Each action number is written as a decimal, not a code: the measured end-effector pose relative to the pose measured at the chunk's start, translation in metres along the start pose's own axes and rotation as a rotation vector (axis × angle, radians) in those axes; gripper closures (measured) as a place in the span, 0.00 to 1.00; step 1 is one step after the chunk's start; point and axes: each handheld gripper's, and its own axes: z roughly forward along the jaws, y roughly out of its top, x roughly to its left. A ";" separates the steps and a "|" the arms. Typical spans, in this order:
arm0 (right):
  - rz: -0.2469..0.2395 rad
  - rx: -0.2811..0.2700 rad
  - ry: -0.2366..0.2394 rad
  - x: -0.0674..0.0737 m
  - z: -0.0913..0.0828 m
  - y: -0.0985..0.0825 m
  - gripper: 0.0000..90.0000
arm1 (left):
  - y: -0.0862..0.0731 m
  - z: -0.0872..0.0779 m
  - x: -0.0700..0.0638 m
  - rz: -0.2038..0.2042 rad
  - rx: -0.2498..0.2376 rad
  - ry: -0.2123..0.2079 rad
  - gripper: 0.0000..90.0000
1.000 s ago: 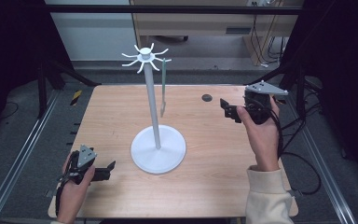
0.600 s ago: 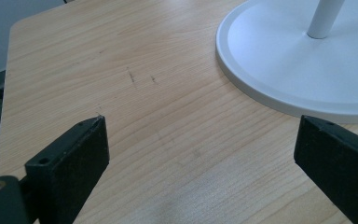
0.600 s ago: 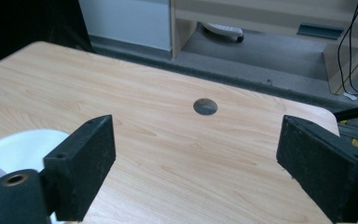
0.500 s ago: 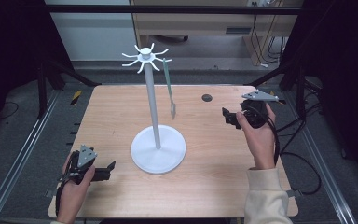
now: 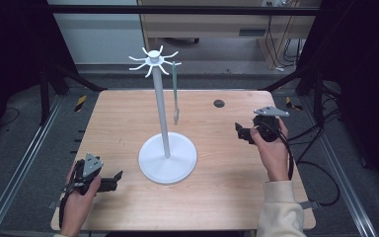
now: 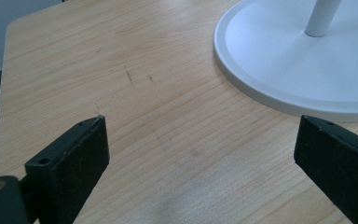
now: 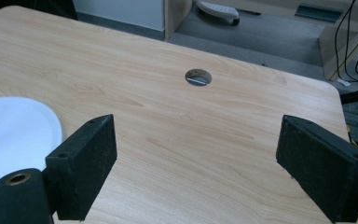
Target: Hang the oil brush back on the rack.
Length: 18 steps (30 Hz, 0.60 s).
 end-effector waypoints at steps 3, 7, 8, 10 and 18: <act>-0.009 0.018 0.005 0.000 0.007 -0.007 0.14 | 0.000 0.000 0.000 0.000 0.000 -0.002 0.03; -0.010 0.050 0.015 0.000 0.016 -0.016 0.14 | 0.000 0.001 0.000 0.003 0.001 -0.005 0.03; -0.013 0.057 0.017 0.000 0.019 -0.019 0.15 | 0.000 0.001 -0.001 0.000 0.001 -0.006 0.03; -0.013 0.068 0.027 0.001 0.025 -0.026 0.15 | 0.000 0.001 -0.001 0.001 0.002 -0.007 0.03; -0.015 0.150 0.076 0.008 0.049 -0.046 0.15 | -0.001 0.000 0.000 0.001 0.000 0.003 0.03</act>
